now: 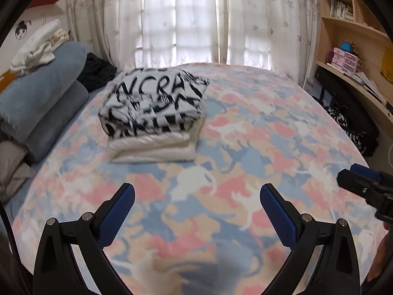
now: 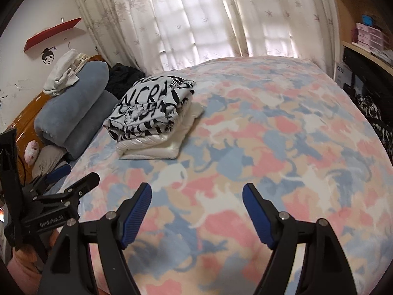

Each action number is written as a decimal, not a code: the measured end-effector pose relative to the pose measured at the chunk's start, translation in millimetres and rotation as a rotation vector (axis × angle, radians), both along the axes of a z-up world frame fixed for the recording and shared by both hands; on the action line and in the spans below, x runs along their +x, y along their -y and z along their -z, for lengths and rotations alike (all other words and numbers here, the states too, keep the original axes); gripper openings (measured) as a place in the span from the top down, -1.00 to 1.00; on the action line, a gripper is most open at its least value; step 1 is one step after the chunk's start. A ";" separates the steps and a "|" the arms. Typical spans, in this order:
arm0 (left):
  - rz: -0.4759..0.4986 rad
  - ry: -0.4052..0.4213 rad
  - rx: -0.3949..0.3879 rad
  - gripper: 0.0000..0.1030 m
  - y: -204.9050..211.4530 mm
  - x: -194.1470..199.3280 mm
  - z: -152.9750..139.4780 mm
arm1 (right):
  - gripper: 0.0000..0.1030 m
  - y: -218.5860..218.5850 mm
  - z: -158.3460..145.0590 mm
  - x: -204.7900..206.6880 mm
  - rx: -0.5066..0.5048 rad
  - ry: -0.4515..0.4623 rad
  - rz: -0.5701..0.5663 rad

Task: Fold large clothes

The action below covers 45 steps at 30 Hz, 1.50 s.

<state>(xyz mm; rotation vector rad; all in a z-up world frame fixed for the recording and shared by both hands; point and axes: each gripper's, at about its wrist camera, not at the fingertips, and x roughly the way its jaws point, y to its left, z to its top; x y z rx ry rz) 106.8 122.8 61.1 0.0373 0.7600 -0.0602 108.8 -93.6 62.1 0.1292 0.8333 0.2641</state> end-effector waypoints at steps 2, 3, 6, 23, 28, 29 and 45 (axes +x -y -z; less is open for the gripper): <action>-0.004 -0.017 -0.009 -0.97 4.7 -7.6 11.1 | -0.55 2.1 8.1 -7.5 0.002 -0.006 0.010; -0.005 -0.023 -0.005 -0.98 8.2 -12.4 16.6 | -0.56 3.5 14.4 -13.1 0.006 -0.013 0.018; -0.009 -0.028 0.014 -0.98 17.2 -25.7 29.7 | -0.57 4.1 25.5 -25.2 -0.006 -0.022 0.033; 0.019 -0.041 -0.035 -0.98 36.1 -55.3 26.2 | -0.67 7.6 29.5 -68.7 -0.037 0.010 0.090; 0.017 -0.032 -0.007 -0.98 42.9 -59.1 24.6 | -0.67 8.0 29.7 -68.9 -0.024 0.006 0.092; 0.018 -0.036 -0.003 -0.98 43.4 -58.6 24.9 | -0.67 8.2 29.9 -69.1 -0.023 0.007 0.090; 0.017 -0.047 -0.015 -0.98 41.1 -56.0 22.9 | -0.67 12.2 26.9 -69.9 -0.026 0.021 0.097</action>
